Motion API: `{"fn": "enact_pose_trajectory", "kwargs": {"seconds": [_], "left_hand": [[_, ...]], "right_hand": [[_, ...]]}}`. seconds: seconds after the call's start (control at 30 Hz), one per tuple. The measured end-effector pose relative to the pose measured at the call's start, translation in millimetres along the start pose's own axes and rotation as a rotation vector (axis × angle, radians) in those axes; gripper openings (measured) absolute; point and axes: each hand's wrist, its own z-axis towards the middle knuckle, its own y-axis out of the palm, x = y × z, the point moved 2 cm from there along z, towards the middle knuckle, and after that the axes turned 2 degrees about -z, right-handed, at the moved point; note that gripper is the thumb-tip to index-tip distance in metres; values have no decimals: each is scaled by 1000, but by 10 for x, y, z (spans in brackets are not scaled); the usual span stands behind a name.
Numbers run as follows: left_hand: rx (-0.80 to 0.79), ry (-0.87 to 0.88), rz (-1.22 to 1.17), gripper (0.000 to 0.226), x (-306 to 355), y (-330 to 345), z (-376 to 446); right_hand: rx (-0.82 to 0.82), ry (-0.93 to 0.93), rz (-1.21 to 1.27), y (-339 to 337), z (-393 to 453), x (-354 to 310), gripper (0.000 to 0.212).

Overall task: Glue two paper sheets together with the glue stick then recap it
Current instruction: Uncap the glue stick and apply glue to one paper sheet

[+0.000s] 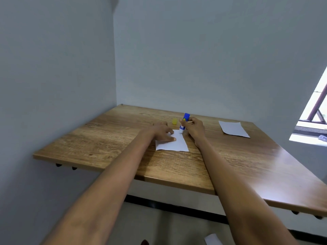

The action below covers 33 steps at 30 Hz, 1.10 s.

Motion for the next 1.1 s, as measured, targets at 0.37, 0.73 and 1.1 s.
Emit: {"fn": "enact_pose_trajectory", "kwargs": {"seconds": [0.37, 0.73, 1.1], "left_hand": [[103, -133, -10, 54, 140, 66, -186], [190, -240, 82, 50, 303, 86, -307], [239, -163, 49, 43, 297, 38, -319]], "right_hand": [[-61, -10, 34, -224, -401, -26, 29], [-64, -11, 74, -409, -686, -36, 19], [60, -14, 268, -533, -675, -52, 14]]}}
